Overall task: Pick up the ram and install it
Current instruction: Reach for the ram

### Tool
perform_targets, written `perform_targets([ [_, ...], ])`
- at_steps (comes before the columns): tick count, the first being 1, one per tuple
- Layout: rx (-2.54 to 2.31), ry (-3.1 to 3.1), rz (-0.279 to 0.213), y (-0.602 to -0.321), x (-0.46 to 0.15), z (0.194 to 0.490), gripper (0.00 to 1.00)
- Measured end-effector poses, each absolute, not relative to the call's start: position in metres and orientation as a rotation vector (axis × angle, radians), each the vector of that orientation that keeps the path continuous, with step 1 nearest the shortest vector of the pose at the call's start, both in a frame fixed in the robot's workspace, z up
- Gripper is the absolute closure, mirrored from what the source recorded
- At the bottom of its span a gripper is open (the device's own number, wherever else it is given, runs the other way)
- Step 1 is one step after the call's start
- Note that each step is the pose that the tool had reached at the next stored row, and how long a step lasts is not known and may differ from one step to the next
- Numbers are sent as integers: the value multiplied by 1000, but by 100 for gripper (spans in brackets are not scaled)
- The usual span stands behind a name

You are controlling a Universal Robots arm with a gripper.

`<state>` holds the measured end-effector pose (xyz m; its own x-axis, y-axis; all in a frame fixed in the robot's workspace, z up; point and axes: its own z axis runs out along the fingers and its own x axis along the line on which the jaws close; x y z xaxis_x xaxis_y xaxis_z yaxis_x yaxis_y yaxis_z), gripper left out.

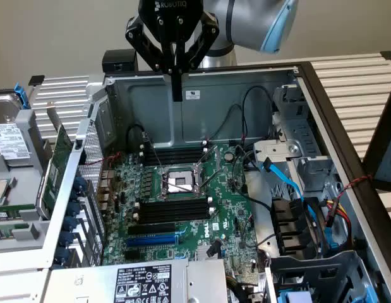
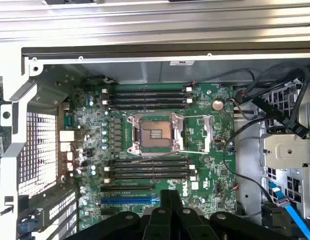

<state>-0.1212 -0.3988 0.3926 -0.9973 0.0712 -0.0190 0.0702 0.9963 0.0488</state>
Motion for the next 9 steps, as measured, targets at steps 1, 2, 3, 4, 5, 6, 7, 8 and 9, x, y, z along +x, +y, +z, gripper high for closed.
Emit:
perform_targets([
  [1,110,3118,75,-399,-121,393,89],
  [2,110,3118,75,-399,-121,393,89],
  [3,110,3118,75,-399,-121,393,89],
  [4,110,3118,75,-399,-121,393,89],
  [5,110,3118,75,-399,-121,393,89],
  [6,110,3118,75,-399,-121,393,89],
  [7,110,3118,75,-399,-121,393,89],
  [8,110,3118,75,-399,-121,393,89],
  [9,110,3118,75,-399,-121,393,89],
])
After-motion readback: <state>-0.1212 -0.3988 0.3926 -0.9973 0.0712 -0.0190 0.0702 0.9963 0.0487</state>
